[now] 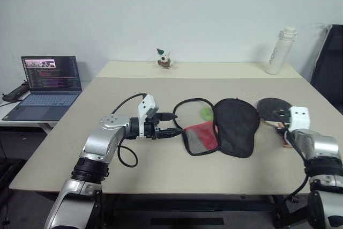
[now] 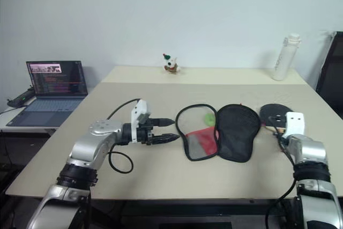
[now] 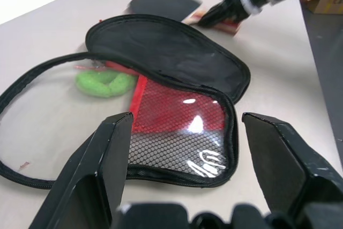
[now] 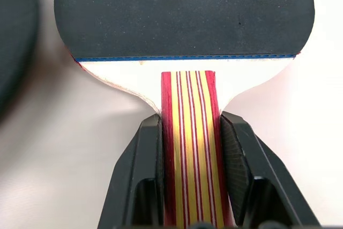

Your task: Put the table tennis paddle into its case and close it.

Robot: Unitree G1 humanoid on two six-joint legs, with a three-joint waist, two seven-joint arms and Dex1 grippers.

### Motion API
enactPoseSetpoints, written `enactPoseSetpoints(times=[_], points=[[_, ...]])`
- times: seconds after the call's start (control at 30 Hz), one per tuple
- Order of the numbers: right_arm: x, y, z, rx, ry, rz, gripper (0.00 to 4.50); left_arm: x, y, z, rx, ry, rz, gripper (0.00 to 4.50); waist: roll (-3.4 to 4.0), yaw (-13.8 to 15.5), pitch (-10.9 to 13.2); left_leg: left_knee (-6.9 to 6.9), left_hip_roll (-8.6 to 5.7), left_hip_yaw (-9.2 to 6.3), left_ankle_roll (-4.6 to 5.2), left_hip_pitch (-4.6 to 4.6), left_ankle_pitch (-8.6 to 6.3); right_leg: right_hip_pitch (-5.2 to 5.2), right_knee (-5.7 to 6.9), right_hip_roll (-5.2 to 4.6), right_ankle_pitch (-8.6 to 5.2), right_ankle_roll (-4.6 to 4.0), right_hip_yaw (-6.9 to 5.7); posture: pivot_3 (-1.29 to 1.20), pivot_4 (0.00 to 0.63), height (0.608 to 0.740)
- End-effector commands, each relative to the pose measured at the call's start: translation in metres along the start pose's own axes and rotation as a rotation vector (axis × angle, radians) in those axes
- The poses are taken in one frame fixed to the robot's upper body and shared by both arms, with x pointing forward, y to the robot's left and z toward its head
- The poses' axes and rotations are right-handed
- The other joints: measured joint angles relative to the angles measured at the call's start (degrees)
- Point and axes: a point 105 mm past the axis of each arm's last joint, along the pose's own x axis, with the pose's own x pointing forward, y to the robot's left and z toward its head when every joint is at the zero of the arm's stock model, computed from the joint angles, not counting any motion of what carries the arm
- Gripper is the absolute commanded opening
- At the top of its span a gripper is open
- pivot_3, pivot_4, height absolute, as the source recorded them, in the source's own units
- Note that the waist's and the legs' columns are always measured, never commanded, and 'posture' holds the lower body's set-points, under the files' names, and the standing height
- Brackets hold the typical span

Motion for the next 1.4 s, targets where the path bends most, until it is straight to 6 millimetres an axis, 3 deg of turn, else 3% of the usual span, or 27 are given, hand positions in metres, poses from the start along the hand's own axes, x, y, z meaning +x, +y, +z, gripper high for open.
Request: enactPoseSetpoints(times=[0.03, 0.1, 0.2, 0.27, 0.33, 0.53, 0.77, 1.4], points=[[-0.022, -0.019, 0.055, 0.040, -0.177, -0.040, 1.09, -0.005, 0.000, 0.013, 0.034, -0.041, 0.012, 3.54, 0.01, -0.2, 0.0, -0.03, 0.01, 0.01, 0.00, -0.04, 0.00, -0.08, 0.02, 0.02, 0.00, -0.01, 0.00, 0.00, 0.150, 0.740], [-0.034, -0.007, 0.065, 0.053, -0.201, 0.017, 1.09, -0.006, 0.000, 0.013, 0.030, -0.043, 0.015, 3.54, 0.03, -0.7, 0.0, -0.04, 0.06, 0.06, 0.00, -0.19, 0.00, -0.33, 0.13, 0.07, 0.00, -0.02, 0.06, 0.00, 0.150, 0.740], [-0.059, 0.035, 0.066, 0.066, -0.203, 0.161, 1.09, -0.009, 0.001, 0.012, 0.025, -0.044, 0.022, 3.54, 0.06, -1.8, 0.0, -0.02, 0.12, 0.22, 0.00, -0.36, 0.01, -0.74, 0.44, 0.13, 0.09, -0.17, 0.31, 0.00, 0.150, 0.740], [-0.074, 0.066, 0.060, 0.090, -0.193, 0.244, 1.09, -0.010, 0.001, 0.011, 0.025, -0.044, 0.024, 3.54, 0.06, -2.1, 0.0, 0.00, 0.17, 0.25, 0.00, -0.26, 0.00, -0.77, 0.65, 0.21, -0.01, -0.01, 0.42, 0.00, 0.150, 0.740], [-0.085, 0.084, 0.056, 0.109, -0.187, 0.288, 1.09, -0.010, 0.001, 0.011, 0.025, -0.043, 0.026, 3.54, 0.06, -1.9, 0.0, 0.03, 0.19, 0.23, 0.00, -0.18, 0.01, -0.78, 0.82, 0.26, -0.03, -0.03, 0.44, 0.00, 0.150, 0.740], [-0.097, 0.143, 0.028, 0.195, -0.125, 0.373, 1.09, -0.010, 0.002, 0.011, 0.036, -0.045, 0.034, 3.54, 0.06, -1.1, 0.0, 0.12, 0.12, 0.24, 0.02, -0.18, 0.04, -0.77, 0.88, 0.20, -0.04, -0.06, 0.52, 0.00, 0.150, 0.740], [-0.091, 0.166, 0.011, 0.202, -0.084, 0.388, 1.09, -0.009, 0.002, 0.011, 0.039, -0.047, 0.040, 3.54, 0.06, -0.3, 0.0, 0.12, 0.09, 0.31, 0.02, -0.30, 0.04, -0.84, 0.73, 0.06, -0.03, -0.05, 0.56, 0.00, 0.150, 0.740], [-0.073, 0.183, -0.011, 0.172, -0.026, 0.390, 1.09, -0.014, 0.004, 0.014, 0.050, -0.049, 0.051, 3.54, 0.06, -0.5, 0.0, 0.10, 0.09, 0.38, 0.03, -0.29, 0.04, -0.94, 0.84, 0.18, -0.04, -0.06, 0.62, 0.00, 0.150, 0.740]])
